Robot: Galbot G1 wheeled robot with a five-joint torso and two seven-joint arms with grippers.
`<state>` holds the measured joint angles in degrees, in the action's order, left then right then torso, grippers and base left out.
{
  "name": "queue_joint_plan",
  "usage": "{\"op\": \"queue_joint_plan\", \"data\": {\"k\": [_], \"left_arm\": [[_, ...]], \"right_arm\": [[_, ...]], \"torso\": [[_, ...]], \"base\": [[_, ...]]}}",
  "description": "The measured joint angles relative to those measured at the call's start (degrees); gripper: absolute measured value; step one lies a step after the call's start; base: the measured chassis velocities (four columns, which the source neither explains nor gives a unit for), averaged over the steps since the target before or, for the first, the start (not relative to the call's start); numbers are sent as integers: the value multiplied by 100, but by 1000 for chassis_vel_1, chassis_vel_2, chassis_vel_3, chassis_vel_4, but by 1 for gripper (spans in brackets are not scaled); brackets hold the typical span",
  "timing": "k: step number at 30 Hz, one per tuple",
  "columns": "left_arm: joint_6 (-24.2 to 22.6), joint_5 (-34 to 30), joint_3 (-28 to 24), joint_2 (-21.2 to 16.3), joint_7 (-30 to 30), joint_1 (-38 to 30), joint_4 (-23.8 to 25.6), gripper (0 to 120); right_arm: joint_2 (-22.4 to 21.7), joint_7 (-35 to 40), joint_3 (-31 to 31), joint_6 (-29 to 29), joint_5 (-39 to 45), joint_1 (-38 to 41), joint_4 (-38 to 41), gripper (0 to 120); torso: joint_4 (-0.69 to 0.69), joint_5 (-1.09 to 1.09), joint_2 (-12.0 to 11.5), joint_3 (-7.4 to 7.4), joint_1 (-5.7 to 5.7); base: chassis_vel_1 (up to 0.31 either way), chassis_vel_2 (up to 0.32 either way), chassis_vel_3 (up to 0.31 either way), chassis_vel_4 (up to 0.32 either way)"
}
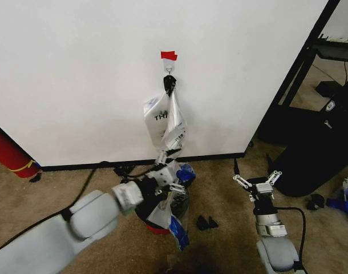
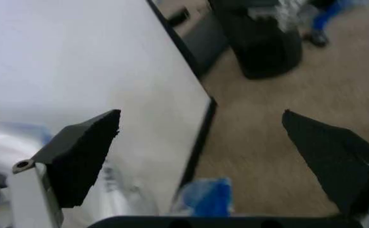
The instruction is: Pick up the garbage bag from the wall and place it over the trash bin.
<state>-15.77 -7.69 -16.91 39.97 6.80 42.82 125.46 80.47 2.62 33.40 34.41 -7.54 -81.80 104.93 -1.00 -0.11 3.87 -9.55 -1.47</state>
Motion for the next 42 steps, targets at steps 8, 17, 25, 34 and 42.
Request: {"op": "queue_joint_plan", "data": {"k": [8,17,25,34,42], "left_arm": [[-2022,-409,-899,304,-1162,-345,183,100],[-2708,-44,-1198,324,-1742,-456,115,100],[-2691,836,-1177,217,-1127,-375,-43,100],[-2662,1355,-1042,241,-890,-286,-329,100],[-2650,1450,-203,493,-1036,564,-406,100]], "right_arm": [[94,-9,20,68,-56,-108,63,100],[117,-38,2,115,-97,-160,78,100],[114,-69,-20,143,-102,-144,55,100],[102,-89,-38,221,-99,-130,-86,100],[76,-98,-47,283,-92,-114,-232,100]], "torso": [[0,0,0,0,0],[0,0,0,0,1],[0,0,0,0,1],[0,0,0,0,0],[0,0,0,1,0]], "base": [[0,0,0,0],[0,0,0,0],[0,0,0,0],[0,0,0,0],[0,0,0,0]]}}
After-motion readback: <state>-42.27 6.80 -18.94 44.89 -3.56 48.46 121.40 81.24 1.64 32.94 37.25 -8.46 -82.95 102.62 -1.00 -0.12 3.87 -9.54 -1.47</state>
